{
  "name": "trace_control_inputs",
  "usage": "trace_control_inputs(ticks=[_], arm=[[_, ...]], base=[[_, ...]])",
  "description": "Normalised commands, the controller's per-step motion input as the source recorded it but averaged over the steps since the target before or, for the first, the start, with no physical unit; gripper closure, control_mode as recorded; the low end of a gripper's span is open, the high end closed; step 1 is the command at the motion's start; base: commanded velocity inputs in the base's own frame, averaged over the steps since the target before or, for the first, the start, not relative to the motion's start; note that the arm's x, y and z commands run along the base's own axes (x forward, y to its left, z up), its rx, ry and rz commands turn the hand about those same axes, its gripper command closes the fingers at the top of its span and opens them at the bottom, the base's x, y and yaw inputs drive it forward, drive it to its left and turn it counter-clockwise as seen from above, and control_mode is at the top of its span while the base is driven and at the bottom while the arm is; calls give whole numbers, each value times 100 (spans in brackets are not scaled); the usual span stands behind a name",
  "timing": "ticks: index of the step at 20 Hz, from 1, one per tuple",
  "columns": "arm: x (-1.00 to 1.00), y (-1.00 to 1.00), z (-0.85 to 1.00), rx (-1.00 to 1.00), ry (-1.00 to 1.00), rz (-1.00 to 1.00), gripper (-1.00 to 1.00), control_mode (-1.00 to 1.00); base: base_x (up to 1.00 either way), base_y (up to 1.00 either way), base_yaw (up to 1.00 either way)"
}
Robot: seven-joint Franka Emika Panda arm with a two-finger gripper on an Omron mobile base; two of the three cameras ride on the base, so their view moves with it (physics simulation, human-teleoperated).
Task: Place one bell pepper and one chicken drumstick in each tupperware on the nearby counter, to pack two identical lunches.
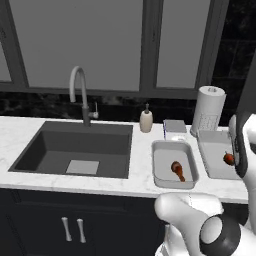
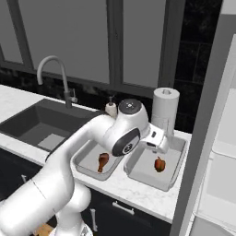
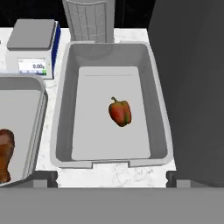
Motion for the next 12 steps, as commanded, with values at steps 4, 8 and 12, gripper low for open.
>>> trace_control_inputs(ticks=[4,8,12], arm=[[-100,70,38,-6,-16,0,-100,-100],[-49,47,1,-7,-5,5,-100,100],[0,0,0,0,0,0,-100,100]], base=[[0,0,0],[-50,32,14],[-100,10,22]])
